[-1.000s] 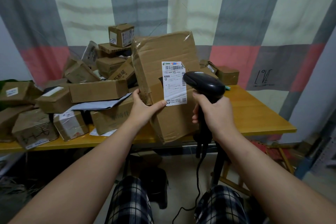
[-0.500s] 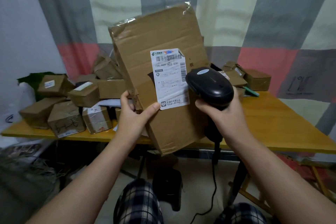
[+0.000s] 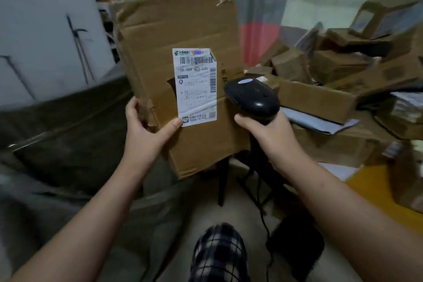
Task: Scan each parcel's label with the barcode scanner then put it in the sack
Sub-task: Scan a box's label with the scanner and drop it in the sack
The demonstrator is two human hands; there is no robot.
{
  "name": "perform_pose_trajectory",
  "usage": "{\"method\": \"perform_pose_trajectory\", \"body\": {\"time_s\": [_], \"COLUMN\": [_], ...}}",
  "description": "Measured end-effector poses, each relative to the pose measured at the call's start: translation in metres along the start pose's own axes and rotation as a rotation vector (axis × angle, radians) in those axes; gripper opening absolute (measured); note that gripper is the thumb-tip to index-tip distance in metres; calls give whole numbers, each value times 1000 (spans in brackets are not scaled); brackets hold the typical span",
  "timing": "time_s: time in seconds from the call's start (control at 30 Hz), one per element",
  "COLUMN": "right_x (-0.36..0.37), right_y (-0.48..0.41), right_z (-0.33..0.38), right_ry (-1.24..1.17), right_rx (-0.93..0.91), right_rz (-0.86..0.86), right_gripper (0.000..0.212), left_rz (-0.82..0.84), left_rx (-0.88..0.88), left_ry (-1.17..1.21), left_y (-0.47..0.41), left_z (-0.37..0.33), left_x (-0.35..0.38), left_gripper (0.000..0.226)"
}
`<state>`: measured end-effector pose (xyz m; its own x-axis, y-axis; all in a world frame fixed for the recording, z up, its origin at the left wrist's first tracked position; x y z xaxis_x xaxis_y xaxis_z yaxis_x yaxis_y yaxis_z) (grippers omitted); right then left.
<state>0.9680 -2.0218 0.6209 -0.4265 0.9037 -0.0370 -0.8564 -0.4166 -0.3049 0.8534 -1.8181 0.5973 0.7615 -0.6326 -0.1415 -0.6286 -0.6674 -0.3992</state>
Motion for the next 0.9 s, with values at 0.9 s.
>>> {"method": "perform_pose_trajectory", "body": {"time_s": [0.9], "right_x": [154], "right_y": [-72], "right_z": [-324], "right_ry": [676], "right_rx": [372], "right_rz": [271], "right_gripper": [77], "left_rz": [-143], "left_rx": [-489], "left_ry": [-660], "left_y": [-6], "left_z": [272], "left_x": [-66], "left_gripper": [115]}}
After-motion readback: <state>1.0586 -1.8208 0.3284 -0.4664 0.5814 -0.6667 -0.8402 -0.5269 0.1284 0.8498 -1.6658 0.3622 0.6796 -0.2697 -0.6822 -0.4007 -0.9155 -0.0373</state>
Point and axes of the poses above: each hand's wrist, its own y-axis away from the middle knuckle, its own x-axis out of the palm, z = x × y, the point moved 2 cm from there along -y, towards the middle knuckle, and after that the axes turned 4 degrees about -y, right-handed, at the moved point
